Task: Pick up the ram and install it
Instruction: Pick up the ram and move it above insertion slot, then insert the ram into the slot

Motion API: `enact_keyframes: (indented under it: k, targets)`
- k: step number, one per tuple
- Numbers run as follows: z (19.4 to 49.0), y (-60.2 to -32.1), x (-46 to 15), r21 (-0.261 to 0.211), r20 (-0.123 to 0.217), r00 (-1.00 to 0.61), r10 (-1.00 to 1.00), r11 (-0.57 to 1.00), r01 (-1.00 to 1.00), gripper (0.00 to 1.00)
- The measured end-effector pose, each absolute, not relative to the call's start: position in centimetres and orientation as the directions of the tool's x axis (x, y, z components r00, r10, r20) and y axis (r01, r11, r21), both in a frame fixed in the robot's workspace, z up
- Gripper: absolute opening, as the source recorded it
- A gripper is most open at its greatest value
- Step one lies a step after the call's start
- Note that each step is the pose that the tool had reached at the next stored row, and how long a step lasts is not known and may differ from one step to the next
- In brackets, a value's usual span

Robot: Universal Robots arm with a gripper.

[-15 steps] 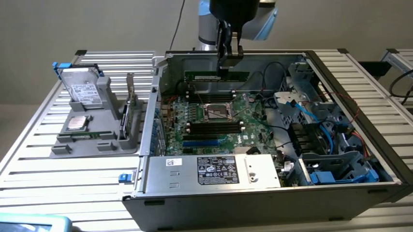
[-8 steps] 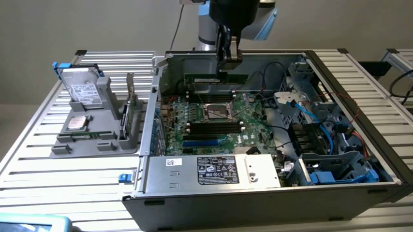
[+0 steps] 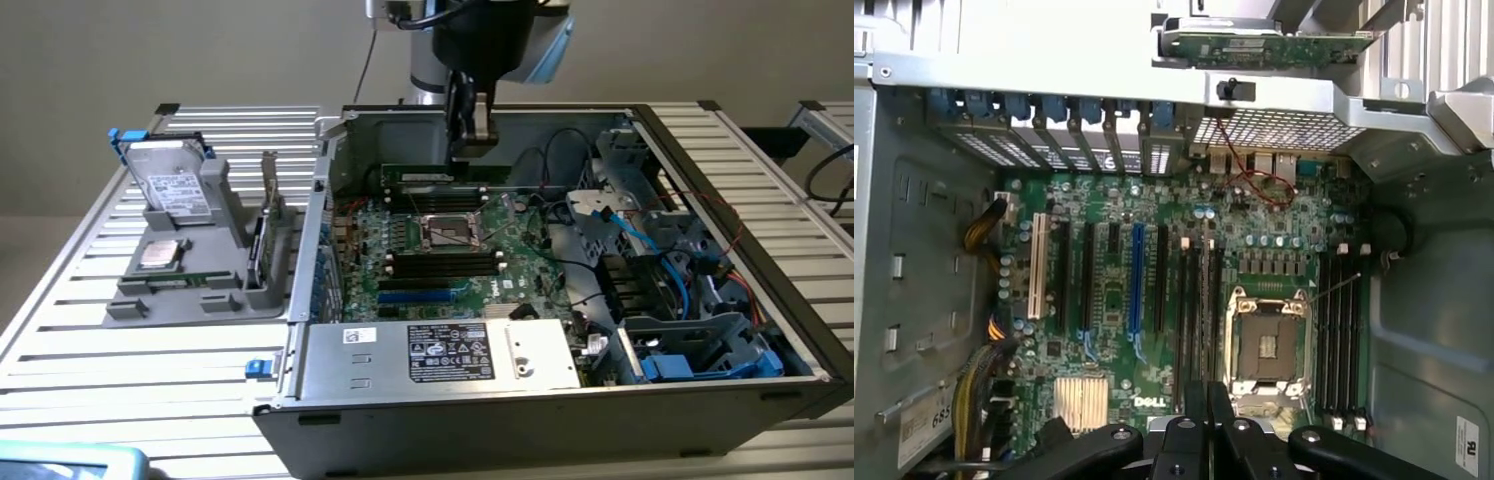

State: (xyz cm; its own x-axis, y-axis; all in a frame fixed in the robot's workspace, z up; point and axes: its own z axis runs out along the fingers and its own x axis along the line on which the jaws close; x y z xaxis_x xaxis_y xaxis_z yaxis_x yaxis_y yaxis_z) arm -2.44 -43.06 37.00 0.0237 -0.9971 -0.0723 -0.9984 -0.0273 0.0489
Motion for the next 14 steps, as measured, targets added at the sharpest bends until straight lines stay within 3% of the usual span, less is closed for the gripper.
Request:
enact_keyframes:
  k: [14]
  targets:
    - [35.83,-43.06,-2.45,0.049,-0.072,0.023,-0.997,-0.027,-0.998,0.13]
